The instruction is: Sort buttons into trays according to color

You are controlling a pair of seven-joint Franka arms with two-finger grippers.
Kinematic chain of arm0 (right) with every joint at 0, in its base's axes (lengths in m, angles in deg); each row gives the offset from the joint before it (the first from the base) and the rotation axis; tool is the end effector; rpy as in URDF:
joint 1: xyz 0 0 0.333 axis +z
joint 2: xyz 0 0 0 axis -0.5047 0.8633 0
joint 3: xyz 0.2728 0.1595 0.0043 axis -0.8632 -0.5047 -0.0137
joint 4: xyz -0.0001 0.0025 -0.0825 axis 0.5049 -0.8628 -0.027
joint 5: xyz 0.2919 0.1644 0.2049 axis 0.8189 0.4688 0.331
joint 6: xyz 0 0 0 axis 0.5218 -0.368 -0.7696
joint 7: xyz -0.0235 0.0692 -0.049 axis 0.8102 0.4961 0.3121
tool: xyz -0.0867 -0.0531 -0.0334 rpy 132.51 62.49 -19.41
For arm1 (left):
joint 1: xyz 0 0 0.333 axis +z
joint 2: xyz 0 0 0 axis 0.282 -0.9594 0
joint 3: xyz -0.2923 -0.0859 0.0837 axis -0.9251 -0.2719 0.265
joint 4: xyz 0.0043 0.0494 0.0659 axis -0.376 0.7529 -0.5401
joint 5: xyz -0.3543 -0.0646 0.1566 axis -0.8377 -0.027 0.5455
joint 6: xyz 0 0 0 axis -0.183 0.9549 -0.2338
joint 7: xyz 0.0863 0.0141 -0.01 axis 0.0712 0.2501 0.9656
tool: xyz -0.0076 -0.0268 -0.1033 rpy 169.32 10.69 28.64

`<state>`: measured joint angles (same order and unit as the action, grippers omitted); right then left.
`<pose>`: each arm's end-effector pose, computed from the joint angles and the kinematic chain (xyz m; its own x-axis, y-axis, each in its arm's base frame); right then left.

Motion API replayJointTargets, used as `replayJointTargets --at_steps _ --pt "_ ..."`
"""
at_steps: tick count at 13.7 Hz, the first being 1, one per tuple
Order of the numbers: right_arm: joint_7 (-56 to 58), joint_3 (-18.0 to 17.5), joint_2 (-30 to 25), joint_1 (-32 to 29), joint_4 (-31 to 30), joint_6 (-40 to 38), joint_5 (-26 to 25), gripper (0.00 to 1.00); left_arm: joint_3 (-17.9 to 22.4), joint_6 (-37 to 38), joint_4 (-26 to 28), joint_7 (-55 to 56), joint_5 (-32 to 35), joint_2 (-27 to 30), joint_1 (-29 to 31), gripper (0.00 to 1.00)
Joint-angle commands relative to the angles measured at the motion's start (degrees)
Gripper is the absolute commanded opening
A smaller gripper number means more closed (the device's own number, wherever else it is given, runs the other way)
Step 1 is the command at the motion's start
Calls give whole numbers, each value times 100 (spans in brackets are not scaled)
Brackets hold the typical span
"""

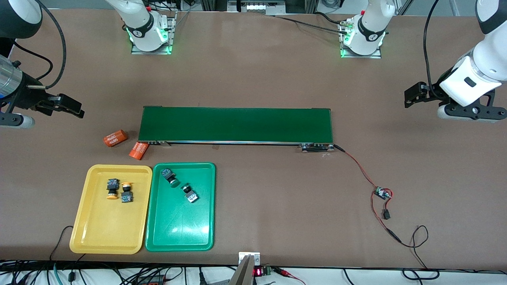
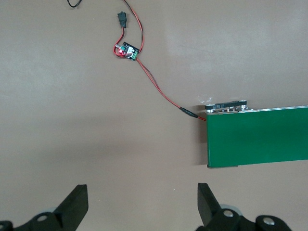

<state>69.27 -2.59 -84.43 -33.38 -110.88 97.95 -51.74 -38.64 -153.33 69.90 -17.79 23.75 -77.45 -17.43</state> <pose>0.5856 0.0115 0.5668 0.9961 -0.0855 -0.0223 -0.0861 -0.9960 -0.0258 0.5649 -0.0550 0.5820 0.9953 -0.0666 -0.0702 -0.0664 -0.9978 0.0048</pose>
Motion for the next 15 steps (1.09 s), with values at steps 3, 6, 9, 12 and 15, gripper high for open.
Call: replayJointTargets --at_steps 3,6,9,12,15 --pt "38 -8 -118 -71 -5 -230 14 100 -17 110 -116 -30 61 -43 0 100" --pt "21 -8 -118 -63 -4 -308 -170 100 -17 101 -116 -30 61 -43 0 100" --pt "3 -17 -118 -63 -4 -317 -179 100 -17 110 -107 -30 61 -43 8 100" --pt "3 -17 -118 -63 -4 -317 -179 100 -26 110 -125 -22 70 -43 -18 100" --pt "-5 -17 -118 -71 -4 -317 -170 100 -26 110 -134 -4 79 -43 -36 100"
